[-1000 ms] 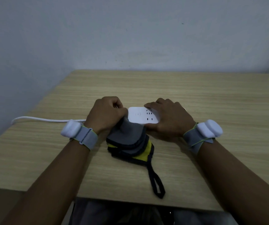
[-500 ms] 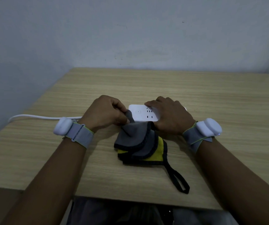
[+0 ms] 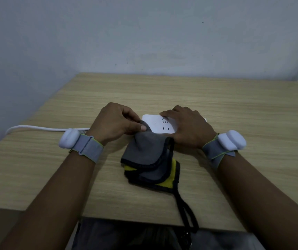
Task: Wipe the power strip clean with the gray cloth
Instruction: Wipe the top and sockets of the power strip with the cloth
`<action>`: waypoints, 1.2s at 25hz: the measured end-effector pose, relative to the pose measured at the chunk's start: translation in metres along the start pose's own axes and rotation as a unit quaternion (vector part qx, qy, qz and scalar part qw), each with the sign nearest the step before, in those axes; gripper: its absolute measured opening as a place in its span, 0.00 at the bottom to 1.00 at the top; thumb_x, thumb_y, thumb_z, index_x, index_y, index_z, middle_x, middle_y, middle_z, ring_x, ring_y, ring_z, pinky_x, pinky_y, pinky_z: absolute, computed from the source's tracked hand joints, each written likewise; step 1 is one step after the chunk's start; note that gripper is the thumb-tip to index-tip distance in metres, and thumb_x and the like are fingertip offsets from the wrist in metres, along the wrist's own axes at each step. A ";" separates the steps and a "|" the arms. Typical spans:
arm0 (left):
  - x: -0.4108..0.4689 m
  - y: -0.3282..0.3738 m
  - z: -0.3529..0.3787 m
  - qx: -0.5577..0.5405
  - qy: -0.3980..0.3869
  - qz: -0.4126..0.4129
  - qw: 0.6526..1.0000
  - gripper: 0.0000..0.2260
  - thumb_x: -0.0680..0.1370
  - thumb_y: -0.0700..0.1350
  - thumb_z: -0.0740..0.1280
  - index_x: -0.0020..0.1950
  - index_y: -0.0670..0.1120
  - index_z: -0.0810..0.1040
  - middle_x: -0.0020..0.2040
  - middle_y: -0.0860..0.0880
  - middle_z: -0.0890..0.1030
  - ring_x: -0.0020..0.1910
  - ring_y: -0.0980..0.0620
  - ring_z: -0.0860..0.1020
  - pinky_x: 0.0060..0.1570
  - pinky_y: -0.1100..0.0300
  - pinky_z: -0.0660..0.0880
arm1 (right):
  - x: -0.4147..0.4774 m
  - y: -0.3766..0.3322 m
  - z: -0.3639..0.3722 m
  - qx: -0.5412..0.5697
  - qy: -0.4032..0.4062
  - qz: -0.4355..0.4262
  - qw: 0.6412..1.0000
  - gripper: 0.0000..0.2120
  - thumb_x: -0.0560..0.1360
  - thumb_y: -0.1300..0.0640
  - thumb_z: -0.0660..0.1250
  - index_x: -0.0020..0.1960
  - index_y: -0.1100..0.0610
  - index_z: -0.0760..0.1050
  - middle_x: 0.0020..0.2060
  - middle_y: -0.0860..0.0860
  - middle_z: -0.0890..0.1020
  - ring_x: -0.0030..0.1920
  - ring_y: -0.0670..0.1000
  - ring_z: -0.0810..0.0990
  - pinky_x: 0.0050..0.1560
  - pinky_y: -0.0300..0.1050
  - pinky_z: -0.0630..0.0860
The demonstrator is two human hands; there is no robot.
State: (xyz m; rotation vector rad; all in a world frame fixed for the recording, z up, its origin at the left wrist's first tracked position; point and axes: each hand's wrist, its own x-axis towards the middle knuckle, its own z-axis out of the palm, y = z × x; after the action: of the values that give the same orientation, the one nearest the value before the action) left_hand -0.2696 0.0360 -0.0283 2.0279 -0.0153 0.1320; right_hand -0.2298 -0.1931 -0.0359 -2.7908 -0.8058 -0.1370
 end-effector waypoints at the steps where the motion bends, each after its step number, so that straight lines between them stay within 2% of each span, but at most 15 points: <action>1: 0.001 0.000 -0.001 0.010 -0.008 0.006 1.000 0.12 0.57 0.45 0.82 0.35 0.45 0.84 0.31 0.45 0.84 0.33 0.47 0.83 0.37 0.53 0.82 | 0.000 0.000 0.000 0.005 0.005 0.000 1.000 0.39 0.63 0.26 0.59 0.68 0.45 0.68 0.57 0.49 0.75 0.57 0.55 0.73 0.58 0.54 0.66; 6: 0.000 0.002 -0.004 0.025 -0.072 -0.027 0.997 0.11 0.59 0.38 0.81 0.33 0.39 0.81 0.27 0.46 0.80 0.29 0.49 0.80 0.32 0.56 0.80 | -0.001 -0.001 0.001 0.012 0.006 0.000 1.000 0.36 0.66 0.29 0.65 0.68 0.45 0.68 0.58 0.49 0.75 0.58 0.54 0.73 0.60 0.56 0.68; 9: 0.000 -0.001 -0.002 0.053 -0.026 0.004 0.998 0.11 0.58 0.40 0.82 0.34 0.43 0.83 0.31 0.47 0.83 0.33 0.48 0.81 0.39 0.50 0.81 | -0.001 -0.001 0.000 0.008 0.000 0.000 1.000 0.36 0.65 0.29 0.63 0.68 0.45 0.68 0.57 0.50 0.75 0.58 0.55 0.73 0.60 0.56 0.68; 12: 0.001 -0.002 -0.004 0.064 -0.006 0.027 0.998 0.12 0.57 0.42 0.83 0.36 0.46 0.85 0.34 0.48 0.85 0.36 0.50 0.83 0.41 0.52 0.81 | -0.001 -0.002 0.000 0.011 0.007 0.001 1.000 0.36 0.65 0.28 0.63 0.68 0.45 0.68 0.58 0.50 0.76 0.57 0.55 0.74 0.59 0.56 0.68; 15: 0.001 0.000 -0.007 0.037 -0.047 -0.001 0.998 0.11 0.59 0.40 0.82 0.36 0.44 0.84 0.33 0.44 0.83 0.34 0.49 0.81 0.37 0.53 0.81 | -0.001 -0.002 0.000 0.012 0.009 0.001 1.000 0.36 0.65 0.28 0.63 0.68 0.45 0.68 0.57 0.49 0.76 0.58 0.55 0.73 0.60 0.56 0.68; 18: -0.002 0.001 -0.002 0.004 -0.092 -0.034 0.995 0.10 0.61 0.36 0.80 0.36 0.38 0.80 0.26 0.49 0.79 0.26 0.54 0.78 0.28 0.62 0.76 | -0.001 -0.002 0.000 0.011 0.003 0.001 1.000 0.37 0.64 0.27 0.63 0.68 0.45 0.68 0.57 0.49 0.76 0.57 0.54 0.73 0.60 0.56 0.68; 20: -0.002 0.001 0.000 0.000 -0.062 -0.023 0.998 0.08 0.62 0.35 0.79 0.35 0.39 0.81 0.25 0.50 0.79 0.26 0.56 0.77 0.27 0.62 0.75 | 0.000 -0.001 0.000 0.007 -0.005 0.000 1.000 0.38 0.64 0.27 0.62 0.68 0.45 0.68 0.57 0.49 0.75 0.57 0.55 0.73 0.59 0.55 0.67; 24: 0.001 -0.001 -0.003 0.042 0.029 0.029 0.998 0.06 0.64 0.37 0.79 0.37 0.44 0.84 0.33 0.47 0.84 0.33 0.52 0.81 0.37 0.57 0.79 | -0.001 -0.003 0.001 0.011 0.015 0.009 1.000 0.40 0.61 0.26 0.58 0.68 0.44 0.68 0.57 0.48 0.76 0.58 0.54 0.74 0.59 0.54 0.67; 27: -0.002 0.001 -0.004 0.031 -0.024 0.009 0.999 0.06 0.64 0.37 0.79 0.37 0.42 0.83 0.29 0.51 0.82 0.29 0.57 0.79 0.30 0.62 0.76 | -0.001 -0.003 0.000 0.010 0.012 0.010 1.000 0.41 0.59 0.24 0.58 0.67 0.43 0.68 0.57 0.48 0.76 0.58 0.53 0.73 0.58 0.53 0.66; 30: -0.003 0.001 -0.004 -0.002 -0.072 -0.018 0.997 0.07 0.64 0.34 0.78 0.37 0.38 0.81 0.28 0.49 0.79 0.27 0.56 0.77 0.27 0.63 0.75 | -0.002 -0.003 0.000 0.014 0.009 0.006 1.000 0.40 0.61 0.25 0.59 0.67 0.44 0.68 0.57 0.48 0.76 0.58 0.54 0.73 0.59 0.55 0.67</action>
State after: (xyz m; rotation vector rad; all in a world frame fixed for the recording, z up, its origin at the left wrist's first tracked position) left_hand -0.2732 0.0387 -0.0261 2.0288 -0.0706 -0.0365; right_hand -0.2328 -0.1913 -0.0359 -2.7637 -0.7797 -0.1470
